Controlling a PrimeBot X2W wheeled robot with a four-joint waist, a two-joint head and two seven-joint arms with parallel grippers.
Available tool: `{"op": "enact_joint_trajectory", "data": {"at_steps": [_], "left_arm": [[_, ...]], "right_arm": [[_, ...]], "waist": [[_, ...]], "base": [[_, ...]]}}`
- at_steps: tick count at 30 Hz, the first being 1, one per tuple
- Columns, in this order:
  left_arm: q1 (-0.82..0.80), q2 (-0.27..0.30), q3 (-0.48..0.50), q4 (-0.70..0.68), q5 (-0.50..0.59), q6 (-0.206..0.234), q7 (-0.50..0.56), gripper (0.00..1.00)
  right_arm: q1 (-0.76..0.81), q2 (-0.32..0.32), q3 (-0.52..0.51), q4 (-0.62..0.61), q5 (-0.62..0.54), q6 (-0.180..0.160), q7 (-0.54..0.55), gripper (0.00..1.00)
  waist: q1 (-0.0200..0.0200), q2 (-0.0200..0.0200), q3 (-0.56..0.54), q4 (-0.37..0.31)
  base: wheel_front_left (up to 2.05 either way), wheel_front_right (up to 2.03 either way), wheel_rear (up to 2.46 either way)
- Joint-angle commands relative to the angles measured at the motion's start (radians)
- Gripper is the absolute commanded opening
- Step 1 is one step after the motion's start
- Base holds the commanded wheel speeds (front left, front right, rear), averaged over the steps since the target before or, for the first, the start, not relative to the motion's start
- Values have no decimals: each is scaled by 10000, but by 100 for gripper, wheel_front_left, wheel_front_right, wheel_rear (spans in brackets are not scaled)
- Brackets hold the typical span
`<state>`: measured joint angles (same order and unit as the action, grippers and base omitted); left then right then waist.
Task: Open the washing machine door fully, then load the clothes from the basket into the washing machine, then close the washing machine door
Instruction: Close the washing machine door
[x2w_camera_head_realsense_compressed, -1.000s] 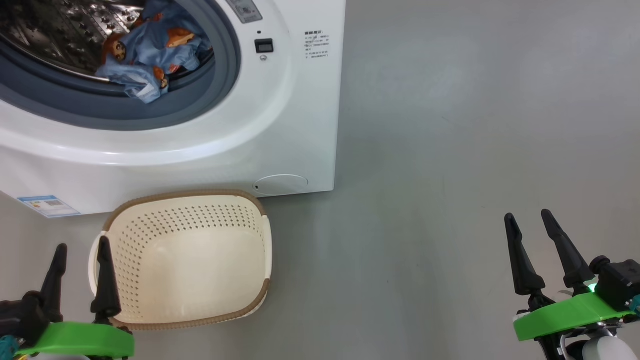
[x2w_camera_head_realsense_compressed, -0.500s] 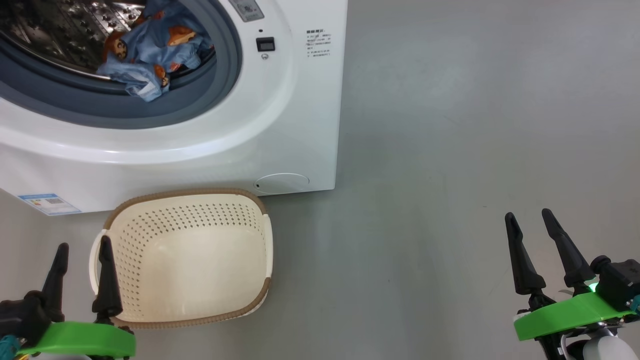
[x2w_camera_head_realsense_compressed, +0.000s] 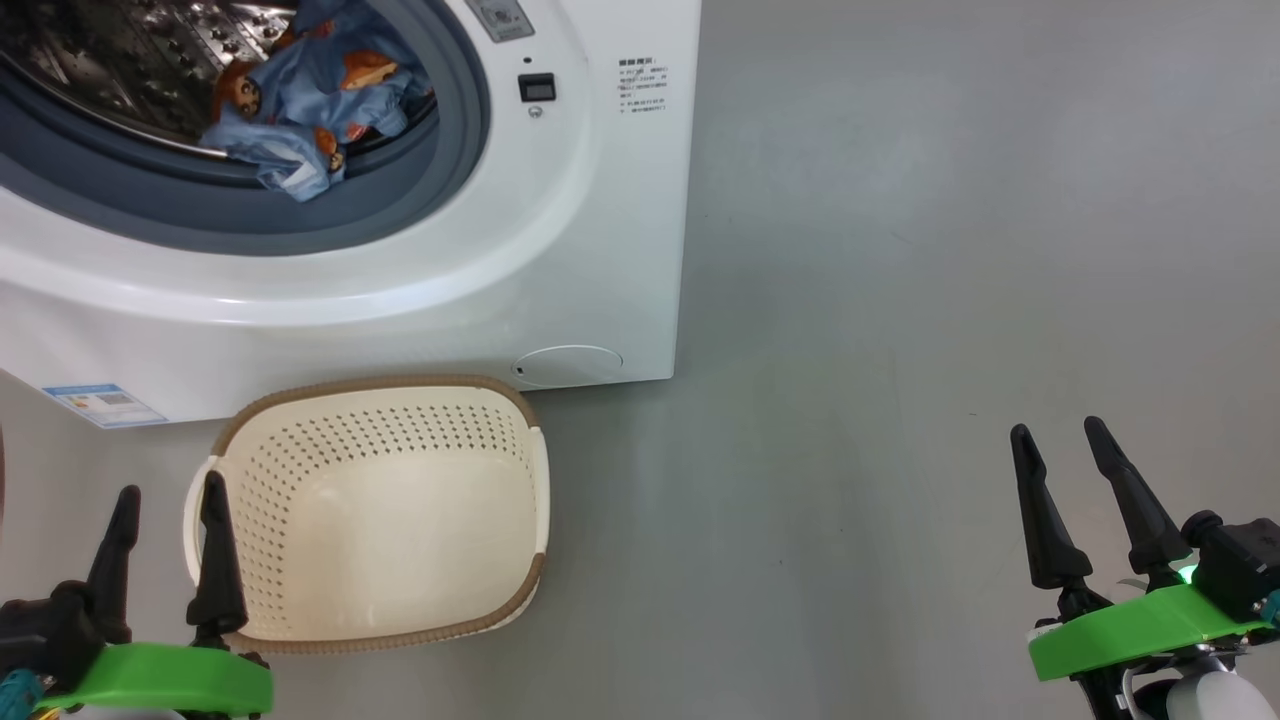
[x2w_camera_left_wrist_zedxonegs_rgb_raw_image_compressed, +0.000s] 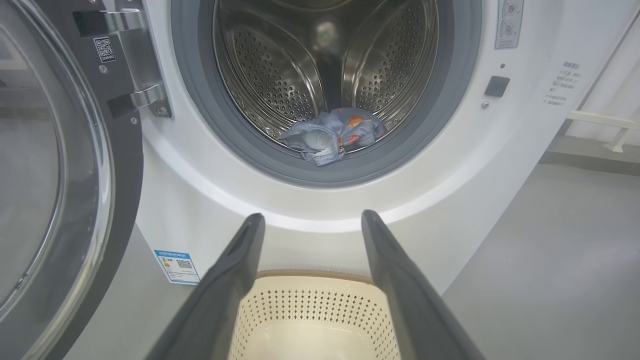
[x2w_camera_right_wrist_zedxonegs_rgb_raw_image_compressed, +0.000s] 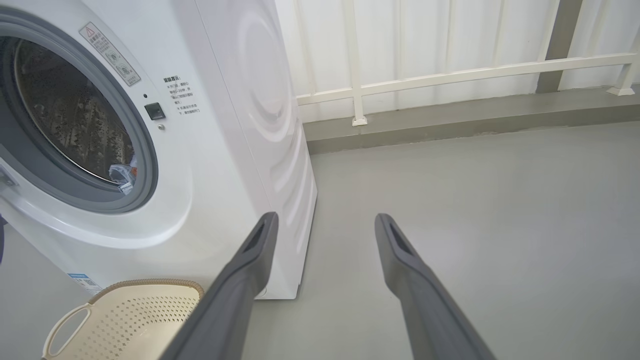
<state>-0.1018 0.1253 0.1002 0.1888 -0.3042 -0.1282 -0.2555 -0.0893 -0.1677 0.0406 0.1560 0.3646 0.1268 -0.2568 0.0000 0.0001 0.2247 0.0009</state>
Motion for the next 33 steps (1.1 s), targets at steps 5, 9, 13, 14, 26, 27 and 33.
{"op": "enact_joint_trajectory", "data": {"at_steps": [5, 9, 13, 14, 26, 27, 33], "left_arm": [[-63, 206, 332, -247, 71, -25, -63, 100], [-65, 207, 302, -326, 11, -25, -63, 100], [-37, 248, 260, -392, -62, -25, -63, 100], [-30, 257, 260, -389, -63, -25, -63, 100], [-39, 142, 249, -452, 15, -25, -63, 100], [-44, 120, 262, -468, 11, -25, -63, 100], [27, -101, 409, -591, -68, -25, -63, 100]], "right_arm": [[67, -180, 225, -250, 47, 39, -49, 100], [79, -198, 226, -250, 53, 39, -49, 100], [88, -201, 230, -254, 49, 39, -49, 100], [93, -198, 232, -252, 47, 39, -49, 100], [88, -251, 306, -270, 12, 39, -49, 100], [83, -264, 316, -279, 5, 39, -49, 100], [16, -400, 487, -257, -3, 39, -49, 100]], "waist": [[0, -1, -20, 11], [0, -1, 3, 30], [0, -1, 4, 52], [0, -1, -5, 58], [0, -1, -50, 374], [0, -1, -53, 436], [0, -1, -150, 909]], "base": [[-73, 73, 0], [-83, 83, 0], [-47, 47, 0], [-13, 13, 0], [0, 0, 0], [0, 0, 0], [0, 0, 0]]}}
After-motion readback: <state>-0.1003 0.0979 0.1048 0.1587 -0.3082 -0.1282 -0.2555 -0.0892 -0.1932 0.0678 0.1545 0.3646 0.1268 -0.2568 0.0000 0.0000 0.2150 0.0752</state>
